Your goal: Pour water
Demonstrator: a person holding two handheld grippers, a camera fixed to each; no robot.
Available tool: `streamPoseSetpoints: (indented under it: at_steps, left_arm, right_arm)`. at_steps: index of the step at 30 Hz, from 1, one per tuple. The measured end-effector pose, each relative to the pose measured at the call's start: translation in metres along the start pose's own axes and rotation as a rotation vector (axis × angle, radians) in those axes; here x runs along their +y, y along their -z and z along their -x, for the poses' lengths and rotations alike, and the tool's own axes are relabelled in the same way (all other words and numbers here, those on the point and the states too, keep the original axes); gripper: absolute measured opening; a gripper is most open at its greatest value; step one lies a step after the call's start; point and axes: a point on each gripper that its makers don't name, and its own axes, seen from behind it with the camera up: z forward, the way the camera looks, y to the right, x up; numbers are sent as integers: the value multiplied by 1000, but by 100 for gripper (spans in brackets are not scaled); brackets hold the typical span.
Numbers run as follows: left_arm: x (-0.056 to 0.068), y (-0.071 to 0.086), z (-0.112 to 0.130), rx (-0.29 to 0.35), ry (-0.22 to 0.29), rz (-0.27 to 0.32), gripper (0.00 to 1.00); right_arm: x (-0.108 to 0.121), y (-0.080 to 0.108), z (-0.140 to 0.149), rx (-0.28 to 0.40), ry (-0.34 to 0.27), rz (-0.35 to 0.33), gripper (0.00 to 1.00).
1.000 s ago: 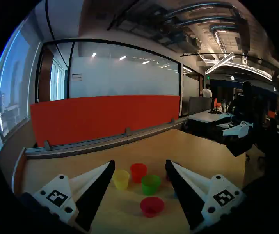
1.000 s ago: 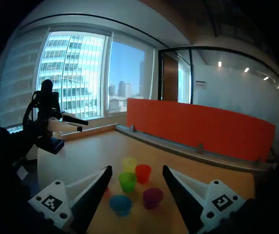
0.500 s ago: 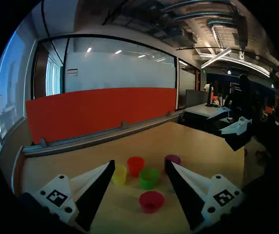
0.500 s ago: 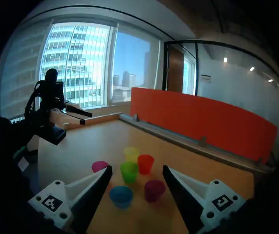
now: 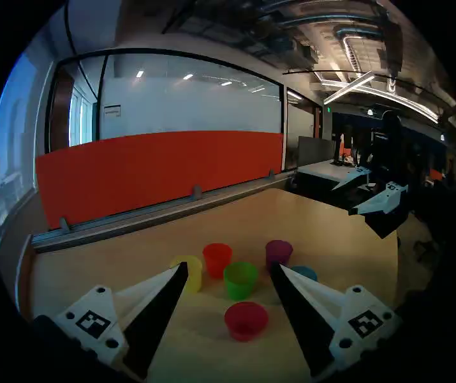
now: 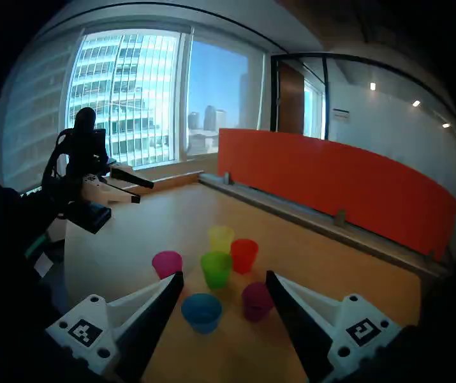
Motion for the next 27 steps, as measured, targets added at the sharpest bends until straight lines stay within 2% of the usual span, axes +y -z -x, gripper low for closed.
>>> streamPoseSetpoints:
  at_steps: [20,27]
  left_arm:
    - [10,-18,40,-66,-16,40,96]
    - [14,-22,51,-89,-42,47,96]
  right_arm:
    - [-10,-20,43,-85,35,-41,100]
    - [-13,-25,55,-103,32,-54,100]
